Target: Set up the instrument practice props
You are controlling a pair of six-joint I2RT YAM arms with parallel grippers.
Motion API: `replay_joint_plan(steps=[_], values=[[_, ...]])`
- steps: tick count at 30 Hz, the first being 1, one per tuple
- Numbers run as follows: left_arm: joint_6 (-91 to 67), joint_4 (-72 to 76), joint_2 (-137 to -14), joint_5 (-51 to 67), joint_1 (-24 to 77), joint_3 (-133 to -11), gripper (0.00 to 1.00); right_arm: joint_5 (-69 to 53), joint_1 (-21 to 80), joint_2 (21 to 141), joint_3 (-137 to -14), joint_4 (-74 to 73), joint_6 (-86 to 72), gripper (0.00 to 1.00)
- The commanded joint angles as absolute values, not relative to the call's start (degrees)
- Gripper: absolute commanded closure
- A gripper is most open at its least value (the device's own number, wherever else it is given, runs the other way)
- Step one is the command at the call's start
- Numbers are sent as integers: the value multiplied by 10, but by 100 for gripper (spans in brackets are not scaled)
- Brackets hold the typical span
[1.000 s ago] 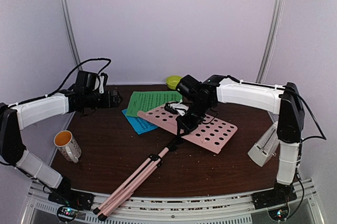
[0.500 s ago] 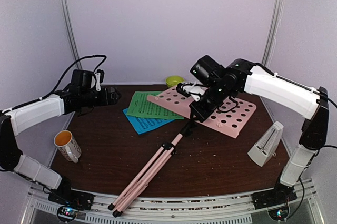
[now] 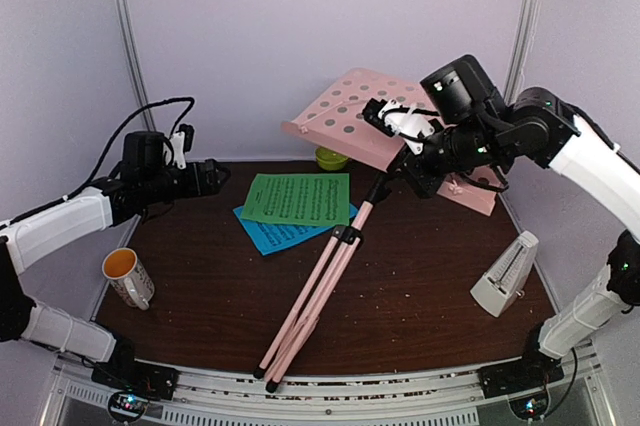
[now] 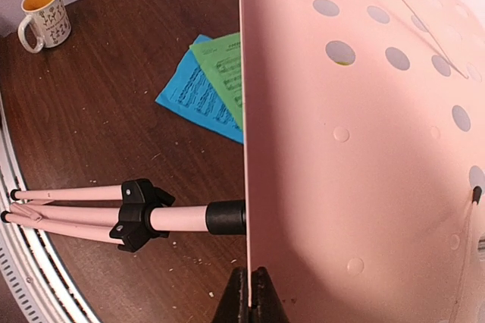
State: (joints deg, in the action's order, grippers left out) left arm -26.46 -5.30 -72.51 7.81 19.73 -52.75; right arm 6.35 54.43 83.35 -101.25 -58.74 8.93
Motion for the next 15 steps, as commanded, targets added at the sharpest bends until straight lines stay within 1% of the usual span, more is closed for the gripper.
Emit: replay_joint_plan(steps=[1, 5, 8, 10, 15], values=[[-237, 38, -682, 132, 200, -489, 2, 148, 552, 744, -1030, -372, 172, 100], [-236, 169, -633, 184, 204, -415, 2, 183, 566, 723, -1013, -319, 235, 100], [-222, 273, -611, 190, 219, -363, 3, 201, 576, 713, -1004, -281, 276, 100], [-202, 319, -602, 169, 242, -335, 6, 219, 586, 712, -1005, -257, 305, 100], [-122, 376, -615, 92, 329, -307, 9, 268, 610, 725, -1008, -199, 399, 100]])
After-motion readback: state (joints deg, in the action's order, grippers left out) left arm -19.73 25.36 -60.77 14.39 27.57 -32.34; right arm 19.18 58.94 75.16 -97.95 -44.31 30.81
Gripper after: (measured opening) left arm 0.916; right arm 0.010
